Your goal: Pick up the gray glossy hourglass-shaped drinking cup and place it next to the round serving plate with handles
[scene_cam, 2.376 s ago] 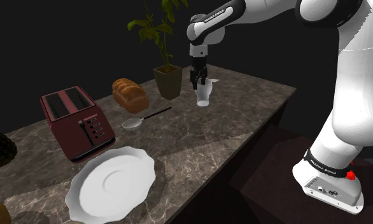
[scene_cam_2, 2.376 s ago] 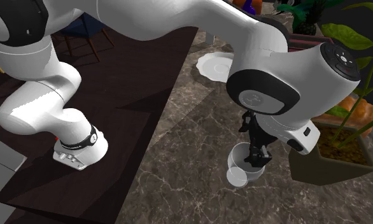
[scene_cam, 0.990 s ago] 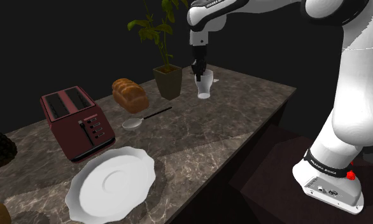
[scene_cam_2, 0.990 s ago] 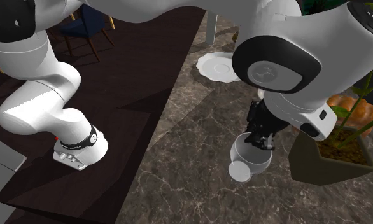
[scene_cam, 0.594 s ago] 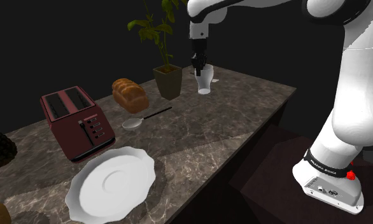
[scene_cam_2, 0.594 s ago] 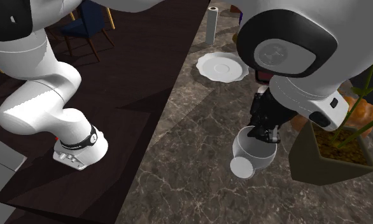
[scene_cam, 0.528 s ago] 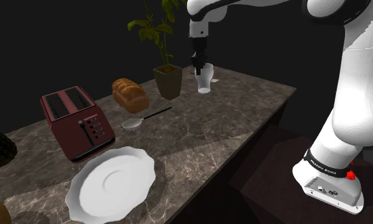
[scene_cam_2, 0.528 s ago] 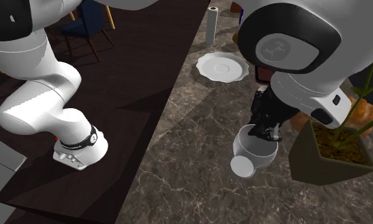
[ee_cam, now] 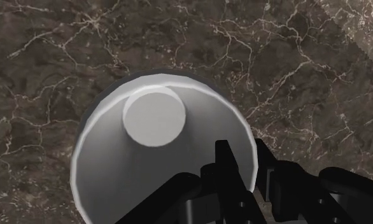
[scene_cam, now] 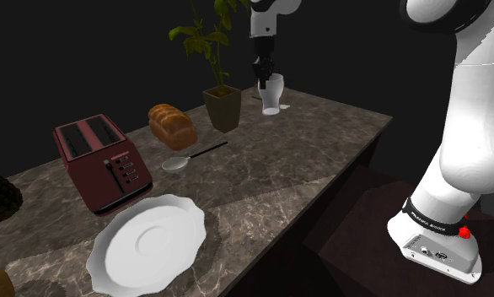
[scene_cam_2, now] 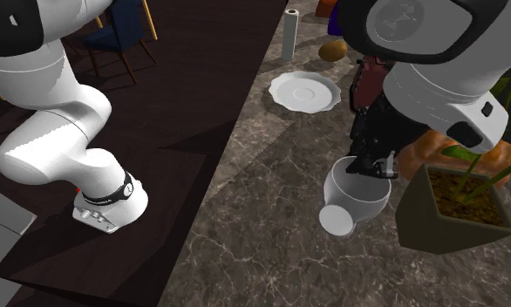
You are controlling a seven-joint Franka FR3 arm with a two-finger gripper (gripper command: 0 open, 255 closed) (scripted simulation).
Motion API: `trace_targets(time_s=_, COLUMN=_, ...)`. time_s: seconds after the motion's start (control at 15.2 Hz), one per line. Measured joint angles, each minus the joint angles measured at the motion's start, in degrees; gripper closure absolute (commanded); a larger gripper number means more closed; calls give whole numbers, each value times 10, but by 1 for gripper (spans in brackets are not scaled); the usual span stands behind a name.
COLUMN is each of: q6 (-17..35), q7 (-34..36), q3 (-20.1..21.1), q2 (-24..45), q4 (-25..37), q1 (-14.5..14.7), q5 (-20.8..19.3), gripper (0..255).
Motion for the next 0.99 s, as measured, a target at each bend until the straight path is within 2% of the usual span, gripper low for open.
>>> trace_targets(time_s=0.99, q6=-129, q7=16, q3=0, q2=30, q4=160, q1=-5, q5=3, gripper=255)
